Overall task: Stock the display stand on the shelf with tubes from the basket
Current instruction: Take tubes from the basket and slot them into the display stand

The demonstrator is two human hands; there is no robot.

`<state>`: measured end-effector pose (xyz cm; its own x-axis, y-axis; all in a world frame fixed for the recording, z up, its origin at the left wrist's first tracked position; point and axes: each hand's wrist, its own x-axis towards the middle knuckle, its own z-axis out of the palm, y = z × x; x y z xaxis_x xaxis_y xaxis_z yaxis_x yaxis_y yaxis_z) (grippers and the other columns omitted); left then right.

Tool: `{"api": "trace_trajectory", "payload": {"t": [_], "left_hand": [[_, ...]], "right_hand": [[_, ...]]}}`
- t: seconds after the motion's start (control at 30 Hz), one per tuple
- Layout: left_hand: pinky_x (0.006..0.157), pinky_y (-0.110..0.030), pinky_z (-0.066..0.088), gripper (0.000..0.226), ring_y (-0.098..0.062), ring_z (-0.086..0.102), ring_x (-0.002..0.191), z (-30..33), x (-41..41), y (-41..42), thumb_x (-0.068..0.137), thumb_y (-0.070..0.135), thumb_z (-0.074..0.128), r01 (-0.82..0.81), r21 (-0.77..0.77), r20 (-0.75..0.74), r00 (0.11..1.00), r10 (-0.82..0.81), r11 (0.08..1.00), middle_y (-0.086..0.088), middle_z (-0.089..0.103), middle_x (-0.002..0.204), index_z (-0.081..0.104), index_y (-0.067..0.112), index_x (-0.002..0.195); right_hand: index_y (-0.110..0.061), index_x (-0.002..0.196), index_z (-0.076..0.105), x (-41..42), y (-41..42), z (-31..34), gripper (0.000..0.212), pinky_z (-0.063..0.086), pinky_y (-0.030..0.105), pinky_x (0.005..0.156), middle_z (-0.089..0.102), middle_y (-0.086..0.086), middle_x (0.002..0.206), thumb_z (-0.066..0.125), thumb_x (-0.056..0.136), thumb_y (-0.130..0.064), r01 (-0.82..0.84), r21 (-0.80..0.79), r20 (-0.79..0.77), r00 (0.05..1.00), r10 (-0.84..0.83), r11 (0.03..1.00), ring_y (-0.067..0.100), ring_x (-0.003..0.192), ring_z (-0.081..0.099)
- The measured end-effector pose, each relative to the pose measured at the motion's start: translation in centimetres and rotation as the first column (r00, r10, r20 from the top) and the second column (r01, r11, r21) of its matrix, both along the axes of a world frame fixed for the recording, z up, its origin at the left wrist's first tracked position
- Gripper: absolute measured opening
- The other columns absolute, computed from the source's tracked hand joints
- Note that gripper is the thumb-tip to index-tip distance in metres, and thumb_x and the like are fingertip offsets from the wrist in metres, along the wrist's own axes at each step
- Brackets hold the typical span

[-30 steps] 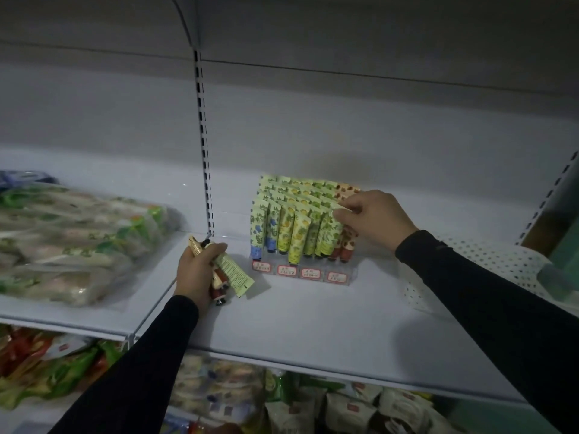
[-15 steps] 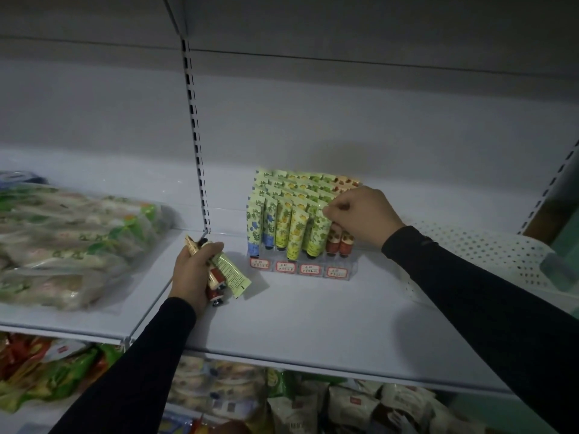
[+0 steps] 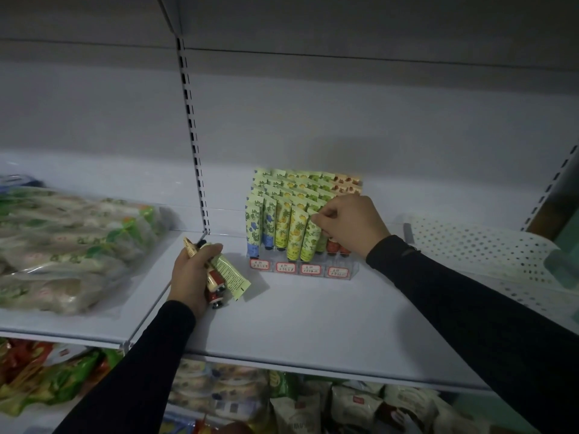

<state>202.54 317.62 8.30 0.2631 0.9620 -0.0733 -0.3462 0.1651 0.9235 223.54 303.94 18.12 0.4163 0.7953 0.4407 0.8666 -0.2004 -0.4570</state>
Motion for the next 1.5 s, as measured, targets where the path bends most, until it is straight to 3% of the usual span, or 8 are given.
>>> {"api": "trace_trajectory", "payload": {"t": [0.33, 0.43, 0.5, 0.67, 1.03, 1.2, 1.37, 1.5], "left_hand": [[0.04, -0.023, 0.044, 0.022, -0.013, 0.052, 0.038, 0.2, 0.0, -0.2, 0.089, 0.005, 0.062, 0.001, -0.001, -0.005, 1.0, -0.001, 1.0, 0.001, 0.051, 0.049, 0.048, 0.012, 0.074], [0.042, -0.022, 0.044, 0.023, -0.013, 0.052, 0.039, 0.1, 0.0, -0.2, 0.089, 0.005, 0.062, 0.004, 0.002, -0.001, 1.0, -0.004, 1.0, 0.001, 0.051, 0.051, 0.048, 0.013, 0.073], [0.044, -0.023, 0.045, 0.022, -0.014, 0.052, 0.04, 0.1, -0.1, -0.1, 0.088, 0.005, 0.063, 0.005, 0.004, -0.008, 1.0, -0.005, 1.0, 0.001, 0.051, 0.052, 0.049, 0.013, 0.073], [0.045, -0.025, 0.045, 0.02, -0.014, 0.053, 0.041, -0.1, 0.0, 0.0, 0.088, 0.006, 0.063, 0.004, -0.007, -0.012, 1.0, -0.004, 1.0, 0.001, 0.052, 0.052, 0.05, 0.013, 0.075], [0.05, -0.028, 0.046, 0.018, -0.015, 0.053, 0.044, -0.2, 0.1, 0.0, 0.088, 0.008, 0.064, 0.002, -0.002, -0.022, 1.0, -0.002, 1.0, -0.001, 0.052, 0.057, 0.051, 0.013, 0.076], [0.053, -0.03, 0.046, 0.017, -0.014, 0.054, 0.045, -0.3, 0.2, 0.1, 0.088, 0.008, 0.064, -0.005, -0.009, -0.017, 1.0, 0.005, 1.0, -0.001, 0.053, 0.059, 0.053, 0.014, 0.077], [0.051, -0.028, 0.046, 0.017, -0.013, 0.055, 0.044, -0.4, 0.2, 0.3, 0.088, 0.007, 0.064, 0.0, -0.005, -0.008, 1.0, 0.0, 1.0, -0.001, 0.052, 0.06, 0.052, 0.013, 0.078], [0.05, -0.028, 0.045, 0.019, -0.013, 0.053, 0.044, -0.4, 0.2, 0.2, 0.088, 0.007, 0.064, 0.003, -0.002, -0.012, 1.0, -0.003, 1.0, -0.001, 0.052, 0.06, 0.051, 0.014, 0.076]], "right_hand": [[0.003, 0.076, 0.071, 0.6, 0.3, -0.6, 0.03, 0.055, 0.031, 0.071, 0.071, 0.016, 0.072, 0.061, 0.09, -0.022, -0.007, 0.036, -0.048, 0.999, 0.009, 0.999, 0.027, 0.07, 0.068], [0.002, 0.074, 0.071, 0.6, 0.5, -0.6, 0.032, 0.051, 0.016, 0.064, 0.071, 0.014, 0.07, 0.062, 0.091, -0.024, 0.01, 0.036, -0.023, 1.0, -0.009, 0.999, 0.025, 0.066, 0.067], [0.002, 0.073, 0.071, 0.6, 0.6, -0.7, 0.034, 0.036, 0.001, 0.057, 0.07, 0.014, 0.068, 0.062, 0.091, -0.025, 0.017, 0.031, -0.011, 1.0, -0.016, 0.999, 0.025, 0.065, 0.066], [0.001, 0.073, 0.071, 0.7, 0.6, -0.7, 0.035, 0.032, -0.003, 0.056, 0.07, 0.014, 0.07, 0.062, 0.092, -0.028, 0.012, 0.034, 0.041, 0.999, -0.013, 0.999, 0.024, 0.067, 0.064], [-0.003, 0.07, 0.071, 0.3, 0.8, -0.7, 0.034, 0.032, 0.005, 0.055, 0.069, 0.007, 0.064, 0.062, 0.092, -0.028, 0.025, 0.022, 0.052, 0.998, -0.026, 0.999, 0.017, 0.058, 0.062], [0.002, 0.069, 0.069, 0.2, 0.8, -0.7, 0.037, 0.04, 0.022, 0.07, 0.068, 0.013, 0.066, 0.061, 0.092, -0.026, 0.008, 0.035, 0.093, 0.996, -0.011, 0.999, 0.023, 0.064, 0.062], [0.005, 0.072, 0.068, 0.4, 1.1, -1.2, 0.039, 0.034, 0.02, 0.068, 0.068, 0.019, 0.069, 0.059, 0.093, -0.027, 0.006, 0.037, 0.087, 0.996, -0.009, 0.999, 0.029, 0.066, 0.062], [0.004, 0.072, 0.069, 0.4, 1.5, -1.2, 0.039, 0.05, 0.032, 0.073, 0.067, 0.017, 0.069, 0.06, 0.092, -0.028, 0.001, 0.036, 0.108, 0.994, -0.005, 0.999, 0.027, 0.067, 0.062]]}}
